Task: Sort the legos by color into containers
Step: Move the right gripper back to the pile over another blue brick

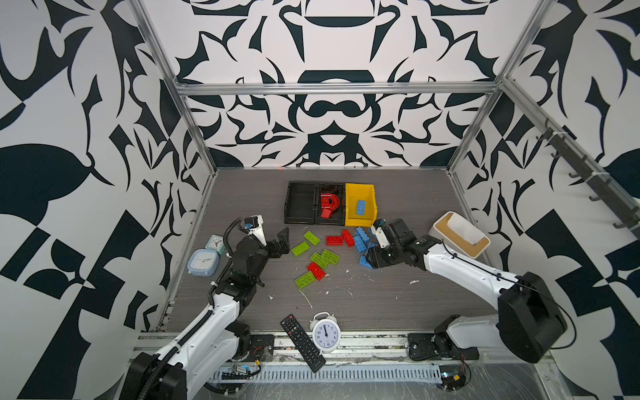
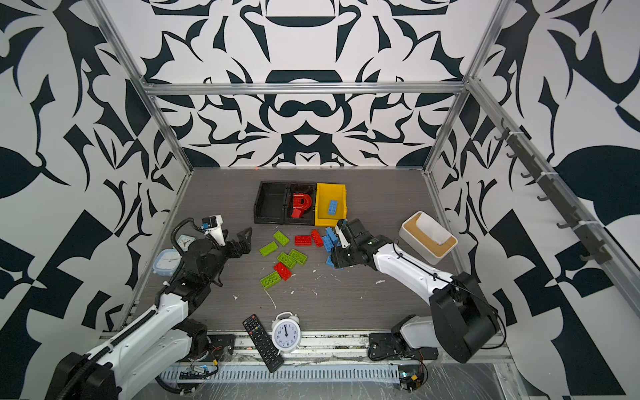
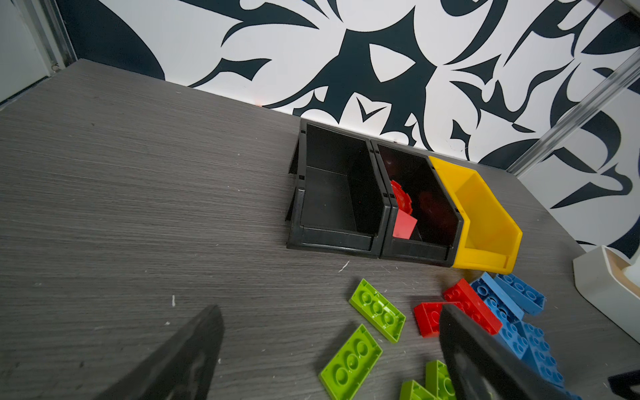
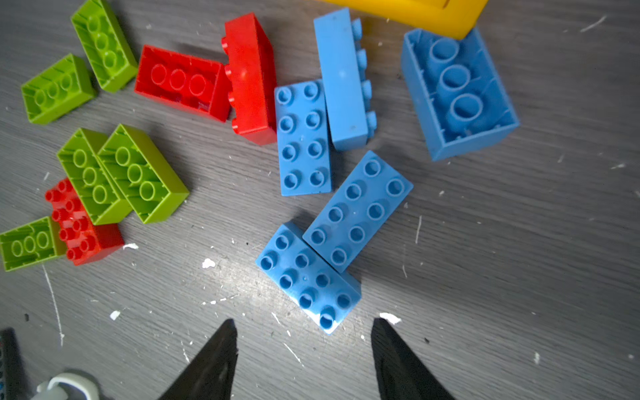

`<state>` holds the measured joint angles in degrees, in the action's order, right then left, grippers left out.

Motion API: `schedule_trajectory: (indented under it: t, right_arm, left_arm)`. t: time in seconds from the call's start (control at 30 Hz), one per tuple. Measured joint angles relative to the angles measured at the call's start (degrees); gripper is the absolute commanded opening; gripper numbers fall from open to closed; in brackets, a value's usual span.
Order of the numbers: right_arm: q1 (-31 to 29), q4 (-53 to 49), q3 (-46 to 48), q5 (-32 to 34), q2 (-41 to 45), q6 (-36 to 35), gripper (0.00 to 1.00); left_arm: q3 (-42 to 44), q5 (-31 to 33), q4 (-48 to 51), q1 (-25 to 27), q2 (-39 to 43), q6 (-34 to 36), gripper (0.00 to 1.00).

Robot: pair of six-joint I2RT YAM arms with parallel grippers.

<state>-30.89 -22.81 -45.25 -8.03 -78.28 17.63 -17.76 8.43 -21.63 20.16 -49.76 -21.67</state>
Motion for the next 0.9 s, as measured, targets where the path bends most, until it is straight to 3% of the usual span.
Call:
schedule_trajectory:
  t: [0.9]
  right_arm:
    - [0.4,7.2,0.9,-1.5,-7.0,-0.2,0.66]
  left_arm:
    - [0.0,-0.5,0.0,0.0,-0.2,-0.5,1.0]
